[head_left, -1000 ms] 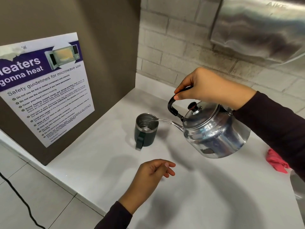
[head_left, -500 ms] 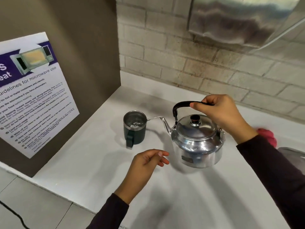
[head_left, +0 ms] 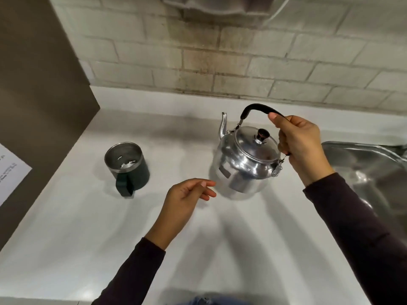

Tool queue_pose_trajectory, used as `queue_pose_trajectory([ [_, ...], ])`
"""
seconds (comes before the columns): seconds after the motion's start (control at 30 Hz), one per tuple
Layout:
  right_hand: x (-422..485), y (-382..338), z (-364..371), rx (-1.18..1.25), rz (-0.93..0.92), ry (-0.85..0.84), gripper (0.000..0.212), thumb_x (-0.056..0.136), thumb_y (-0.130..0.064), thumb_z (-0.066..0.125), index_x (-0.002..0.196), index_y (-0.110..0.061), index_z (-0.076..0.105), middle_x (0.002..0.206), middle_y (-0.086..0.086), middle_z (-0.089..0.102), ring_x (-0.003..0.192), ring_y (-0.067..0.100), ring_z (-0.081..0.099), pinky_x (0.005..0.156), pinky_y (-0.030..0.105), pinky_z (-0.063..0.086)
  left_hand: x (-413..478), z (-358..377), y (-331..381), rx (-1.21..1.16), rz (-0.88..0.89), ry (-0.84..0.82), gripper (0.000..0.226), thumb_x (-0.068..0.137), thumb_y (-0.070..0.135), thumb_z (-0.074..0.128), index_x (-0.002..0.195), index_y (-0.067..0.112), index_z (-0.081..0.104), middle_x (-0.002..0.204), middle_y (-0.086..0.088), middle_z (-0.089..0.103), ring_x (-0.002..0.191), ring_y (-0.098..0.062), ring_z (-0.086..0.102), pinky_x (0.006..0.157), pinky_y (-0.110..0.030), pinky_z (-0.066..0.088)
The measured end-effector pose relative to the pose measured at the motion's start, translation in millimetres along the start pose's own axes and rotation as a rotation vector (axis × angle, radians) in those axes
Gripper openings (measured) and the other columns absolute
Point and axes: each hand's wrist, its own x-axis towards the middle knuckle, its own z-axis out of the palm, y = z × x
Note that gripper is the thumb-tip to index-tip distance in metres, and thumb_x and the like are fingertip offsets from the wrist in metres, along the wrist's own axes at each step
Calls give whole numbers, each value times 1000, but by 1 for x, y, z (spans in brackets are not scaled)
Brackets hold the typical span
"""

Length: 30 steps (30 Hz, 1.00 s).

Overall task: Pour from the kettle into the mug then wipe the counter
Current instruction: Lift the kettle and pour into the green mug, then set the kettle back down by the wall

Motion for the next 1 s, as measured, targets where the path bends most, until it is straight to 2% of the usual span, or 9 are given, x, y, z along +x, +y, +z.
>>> queue_pose_trajectory([
  [0.17, 28, 15, -33, 83, 49, 41, 31, 91, -19, 57, 64, -16, 42, 34, -10, 33, 29, 7, 23, 35, 18, 18, 17, 31, 4, 32, -3, -50, 33, 94, 20, 48, 83, 37, 73, 80, 7, 77, 79, -16, 70, 88, -35, 53],
  [0.3, 64, 26, -52, 318, 205, -28, 30, 94, -18, 37, 64, -15, 38, 38, -3, 37, 33, 13, 28, 43, 22, 27, 29, 53, 4, 36, -17, -68, 34, 93, 19, 48, 81, 37, 74, 78, 8, 77, 77, -16, 70, 90, -39, 52],
  [0.43, 103, 39, -63, 429, 248, -79, 25, 90, -9, 28, 66, -16, 26, 43, 2, 41, 42, 16, 31, 49, 26, 25, 39, 70, 3, 35, -10, -76, 33, 94, 17, 48, 83, 35, 74, 78, 6, 77, 78, -19, 70, 90, -43, 52],
  [0.73, 158, 60, -60, 345, 233, -40, 31, 97, -6, 26, 68, -13, 33, 42, 0, 48, 43, 17, 40, 51, 26, 31, 56, 88, -3, 36, -22, -42, 32, 94, 16, 48, 85, 33, 74, 78, 5, 77, 78, -19, 70, 89, -43, 53],
  [0.83, 172, 66, -48, 294, 229, -42, 32, 99, -8, 25, 69, -12, 33, 53, 6, 47, 44, 18, 42, 50, 27, 30, 56, 89, -5, 41, -38, -32, 34, 94, 17, 48, 84, 35, 74, 77, 6, 77, 77, -18, 70, 89, -41, 52],
  [0.93, 179, 72, -34, 209, 220, -44, 28, 101, -10, 27, 75, -9, 37, 62, 9, 47, 48, 21, 51, 49, 27, 40, 56, 89, -4, 52, -49, -24, 34, 94, 17, 47, 83, 36, 74, 76, 8, 76, 76, -15, 69, 89, -39, 51],
  [1.0, 183, 77, -28, 93, 216, -37, 18, 101, -14, 36, 88, -4, 44, 67, 9, 51, 57, 21, 59, 52, 27, 50, 56, 87, -4, 52, -54, -9, 34, 95, 16, 47, 83, 34, 73, 75, 8, 76, 76, -16, 69, 89, -39, 51],
])
